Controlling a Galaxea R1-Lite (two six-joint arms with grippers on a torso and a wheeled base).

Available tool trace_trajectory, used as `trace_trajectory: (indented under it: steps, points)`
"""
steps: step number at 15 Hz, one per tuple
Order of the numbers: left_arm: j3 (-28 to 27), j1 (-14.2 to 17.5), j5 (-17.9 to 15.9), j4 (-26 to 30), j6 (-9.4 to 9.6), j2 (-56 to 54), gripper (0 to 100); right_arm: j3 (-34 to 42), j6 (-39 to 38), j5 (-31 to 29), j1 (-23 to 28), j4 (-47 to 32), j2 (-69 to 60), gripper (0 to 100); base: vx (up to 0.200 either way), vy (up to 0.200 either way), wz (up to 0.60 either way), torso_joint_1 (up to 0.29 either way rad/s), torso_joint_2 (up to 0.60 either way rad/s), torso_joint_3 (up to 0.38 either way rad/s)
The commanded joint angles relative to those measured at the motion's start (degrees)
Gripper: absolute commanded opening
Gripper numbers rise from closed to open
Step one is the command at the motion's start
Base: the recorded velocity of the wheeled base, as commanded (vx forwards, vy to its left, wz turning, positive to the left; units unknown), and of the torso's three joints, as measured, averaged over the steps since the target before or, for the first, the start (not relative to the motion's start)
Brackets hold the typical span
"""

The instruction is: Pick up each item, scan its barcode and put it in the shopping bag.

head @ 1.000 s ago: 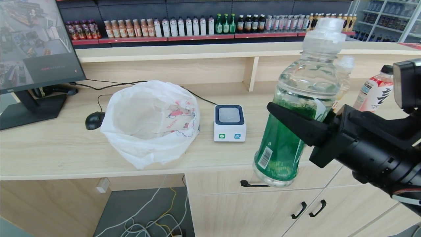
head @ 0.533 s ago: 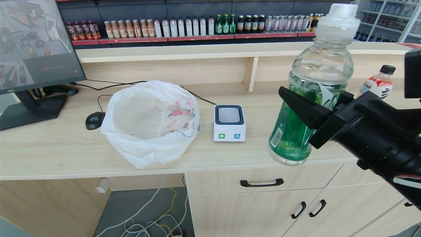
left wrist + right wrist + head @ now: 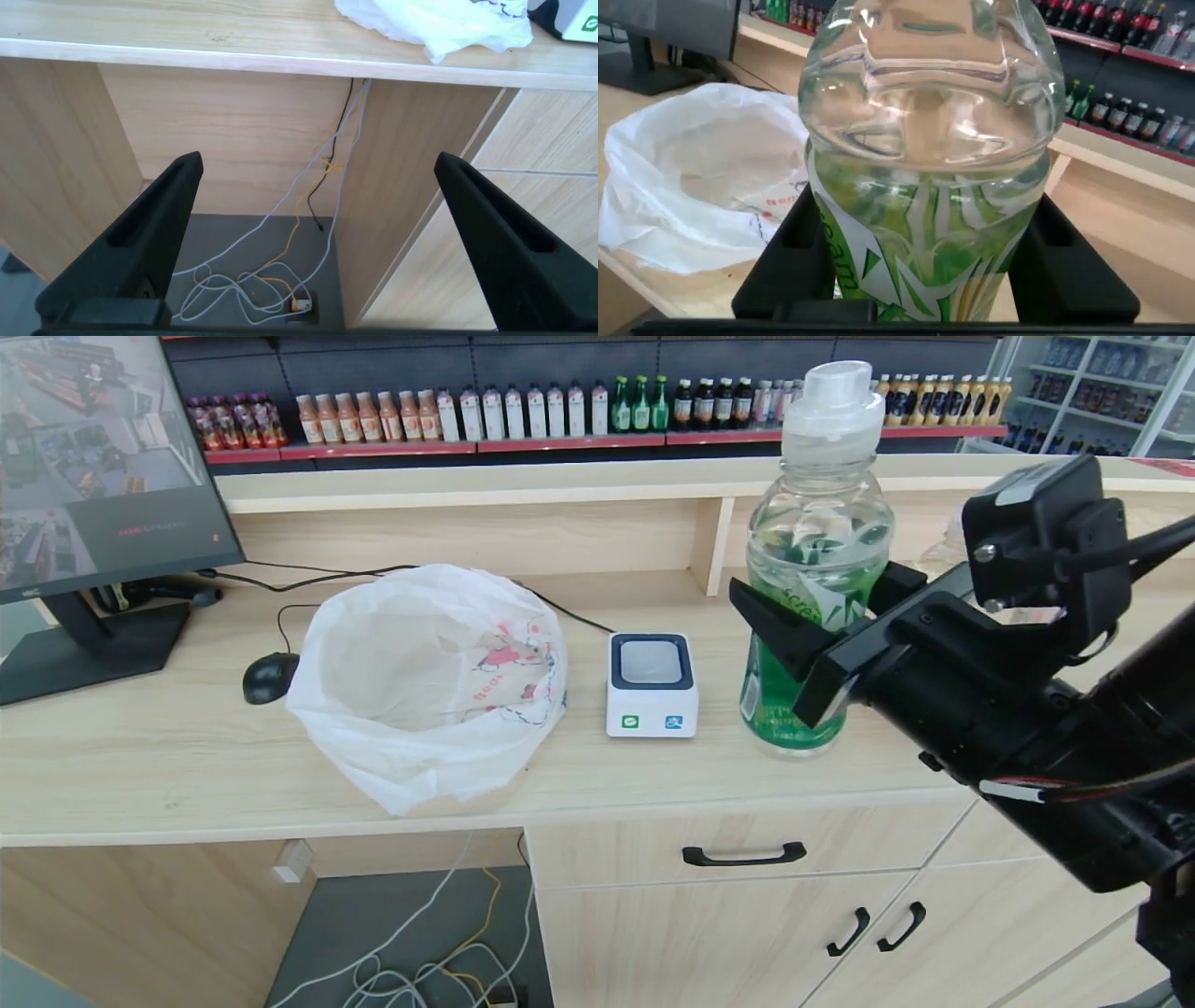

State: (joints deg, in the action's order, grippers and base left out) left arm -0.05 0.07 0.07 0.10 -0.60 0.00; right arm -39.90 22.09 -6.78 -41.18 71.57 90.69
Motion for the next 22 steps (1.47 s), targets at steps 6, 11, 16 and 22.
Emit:
trace_trajectory:
  steps: [6, 11, 16, 22]
  points:
    - [0.05, 0.01, 0.01, -0.01, -0.02, 0.00, 100, -2.90, 3.84, 0.10, -0.92, 13.33, 7.22, 0, 0.000, 0.000, 0.00, 0.000, 0.00, 0.000]
    - [0.05, 0.01, 0.01, -0.01, -0.02, 0.00, 100, -0.35, 1.55, -0.08, -0.92, 15.88, 6.17, 0, 0.000, 0.000, 0.00, 0.000, 0.00, 0.000]
    - [-0.04, 0.01, 0.01, -0.01, 0.07, 0.00, 100, 2.81, 1.29, -0.08, -1.80, 17.99, 5.38, 0, 0.000, 0.000, 0.00, 0.000, 0.00, 0.000]
    - [0.05, 0.01, 0.01, -0.01, -0.02, 0.00, 100, 2.90, 1.20, -0.08, -1.71, 18.25, 5.29, 0, 0.000, 0.133, 0.00, -0.002, 0.00, 0.002]
